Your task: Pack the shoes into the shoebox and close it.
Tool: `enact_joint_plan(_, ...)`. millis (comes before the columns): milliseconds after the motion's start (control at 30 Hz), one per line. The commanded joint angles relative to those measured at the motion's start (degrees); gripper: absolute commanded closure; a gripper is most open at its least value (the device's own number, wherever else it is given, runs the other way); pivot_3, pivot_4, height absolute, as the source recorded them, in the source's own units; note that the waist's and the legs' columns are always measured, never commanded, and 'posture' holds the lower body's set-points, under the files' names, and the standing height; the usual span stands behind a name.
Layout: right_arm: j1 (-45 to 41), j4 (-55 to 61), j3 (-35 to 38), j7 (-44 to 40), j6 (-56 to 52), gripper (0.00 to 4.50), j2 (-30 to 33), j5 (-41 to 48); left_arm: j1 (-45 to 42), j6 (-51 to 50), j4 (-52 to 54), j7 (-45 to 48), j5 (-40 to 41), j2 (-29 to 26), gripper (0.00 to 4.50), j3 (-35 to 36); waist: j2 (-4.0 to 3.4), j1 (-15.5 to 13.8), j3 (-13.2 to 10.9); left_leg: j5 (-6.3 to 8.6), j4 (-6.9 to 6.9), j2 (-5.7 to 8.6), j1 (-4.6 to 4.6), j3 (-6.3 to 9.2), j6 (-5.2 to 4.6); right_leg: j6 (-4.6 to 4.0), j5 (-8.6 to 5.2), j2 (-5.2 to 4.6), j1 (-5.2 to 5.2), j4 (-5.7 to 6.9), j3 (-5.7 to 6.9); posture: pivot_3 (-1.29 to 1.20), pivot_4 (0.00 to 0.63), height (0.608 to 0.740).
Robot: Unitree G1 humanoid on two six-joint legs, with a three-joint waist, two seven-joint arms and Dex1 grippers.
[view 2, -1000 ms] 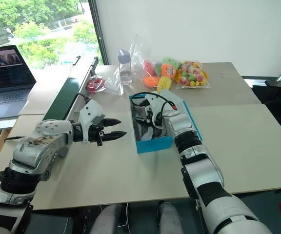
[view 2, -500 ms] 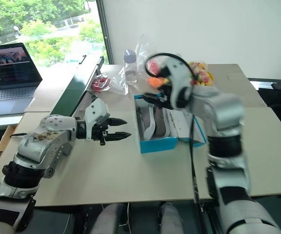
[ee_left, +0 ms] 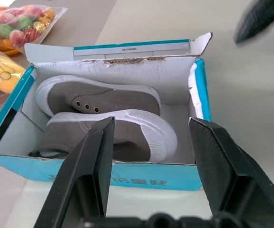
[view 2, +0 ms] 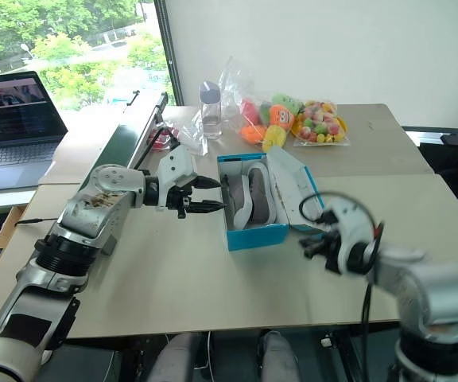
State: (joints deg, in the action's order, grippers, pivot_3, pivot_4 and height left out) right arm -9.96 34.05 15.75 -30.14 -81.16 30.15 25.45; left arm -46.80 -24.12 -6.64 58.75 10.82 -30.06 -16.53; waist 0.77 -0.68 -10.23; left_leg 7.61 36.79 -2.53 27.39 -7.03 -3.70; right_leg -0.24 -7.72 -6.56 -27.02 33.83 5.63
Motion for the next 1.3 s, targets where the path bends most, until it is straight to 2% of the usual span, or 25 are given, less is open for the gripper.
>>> enact_joint_plan(33, 3.2, -8.4, -0.1, 3.2, 15.8, 4.49, -3.4, -4.5, -1.4, 3.1, -0.4, -0.9, -1.9, 0.2, 1.88, 0.9, 0.01, 0.2, 0.0, 0.0, 0.04, -0.04, -0.01, 0.0, -0.01, 0.02, 0.01, 0.03, 0.03, -0.09, 0.02, 0.0, 0.15, 0.74)
enact_joint_plan(100, 3.6, -12.5, -0.7, 4.2, 21.9, 4.49, -4.8, -6.0, -1.1, 3.1, 0.0, -0.7, -2.2, 0.0, 1.88, 1.2, 0.0, 0.2, 0.0, 0.02, 0.03, -0.15, 0.02, 0.01, -0.02, 0.11, 0.07, 0.13, 0.05, -0.36, 0.11, 0.0, 0.15, 0.74)
enact_joint_plan(200, 0.1, -22.0, -0.5, 6.0, 32.7, 4.49, -9.7, -7.0, 0.2, 1.1, 2.5, -0.9, -1.7, -1.3, 1.88, 2.5, -0.01, 0.7, 0.0, 0.02, -0.09, -0.37, 0.08, 0.03, -0.03, 0.18, 0.11, 0.32, 0.07, -0.75, 0.21, 0.0, 0.15, 0.74)
enact_joint_plan(267, -1.9, -28.9, -2.6, 6.8, 41.0, 4.49, -10.7, -10.0, 0.5, 0.4, 3.0, -1.4, -1.7, -1.5, 1.88, 2.9, -0.04, 1.2, 0.0, 0.02, -0.15, -0.44, 0.14, 0.05, -0.03, 0.23, 0.14, 0.4, 0.08, -0.85, 0.21, 0.0, 0.15, 0.74)
enact_joint_plan(500, -7.8, -46.4, -3.4, 6.8, 56.6, 4.49, -14.6, -11.3, 0.6, -2.8, 5.7, -3.2, -1.5, -1.5, 1.88, 4.0, -0.05, 1.3, 0.0, 0.01, -0.25, -0.22, 0.14, 0.02, -0.01, 0.23, 0.17, 0.37, -0.01, -0.68, -0.03, 0.0, 0.15, 0.74)
enact_joint_plan(600, -8.9, -49.9, -4.1, 9.7, 60.9, 4.49, -14.3, -14.0, 0.8, -3.6, 6.5, -3.4, -1.5, -1.7, 1.88, 4.1, -0.05, 1.4, 0.0, 0.03, -0.25, -0.07, 0.1, 0.01, -0.04, 0.21, 0.19, 0.35, 0.02, -0.61, -0.21, 0.0, 0.15, 0.74)
enact_joint_plan(733, -10.0, -45.9, 0.3, 16.9, 67.5, 4.49, -18.2, -12.2, 1.5, -6.0, 9.0, -5.0, -1.2, -0.8, 1.88, 4.2, -0.05, 1.3, 0.0, 0.05, -0.25, -0.02, 0.07, -0.01, -0.06, 0.41, 0.31, 0.35, 0.05, -0.54, -0.21, 0.0, 0.15, 0.74)
enact_joint_plan(867, -9.1, -38.9, 1.2, 13.8, 68.0, 4.49, -19.9, -6.4, 2.1, -6.9, 10.3, -5.7, -1.1, -0.5, 1.88, 4.4, -0.05, 1.4, 0.0, 0.05, -0.18, -0.04, 0.03, 0.0, -0.04, 0.37, 0.28, 0.36, 0.07, -0.48, -0.22, 0.0, 0.15, 0.74)
enact_joint_plan(1133, -7.3, -22.6, -2.3, 8.1, 55.8, 4.49, -20.6, 7.6, 0.6, -4.8, 7.6, -4.8, -1.9, -0.5, 1.88, 3.6, -0.06, 1.4, 0.0, 0.05, -0.11, -0.16, -0.18, 0.06, -0.03, 0.18, 0.17, 0.36, 0.15, -0.19, -0.21, 0.0, 0.15, 0.74)
enact_joint_plan(1233, -7.8, -21.0, -6.1, 6.7, 50.9, 4.49, -18.3, 7.8, 0.2, -4.3, 7.1, -5.0, -2.1, -0.1, 1.88, 3.4, -0.07, 1.4, 0.0, 0.06, -0.11, -0.18, -0.18, 0.06, -0.02, 0.13, 0.17, 0.36, 0.09, -0.11, -0.2, 0.0, 0.15, 0.74)
enact_joint_plan(1300, -9.9, -22.5, -10.9, 8.1, 49.7, 4.49, -15.5, 1.9, 0.0, -4.3, 6.9, -5.1, -2.2, 0.0, 1.88, 3.5, -0.07, 1.4, 0.0, 0.05, -0.11, -0.17, -0.18, 0.05, -0.02, 0.11, 0.17, 0.34, 0.08, -0.1, -0.2, 0.0, 0.15, 0.74)
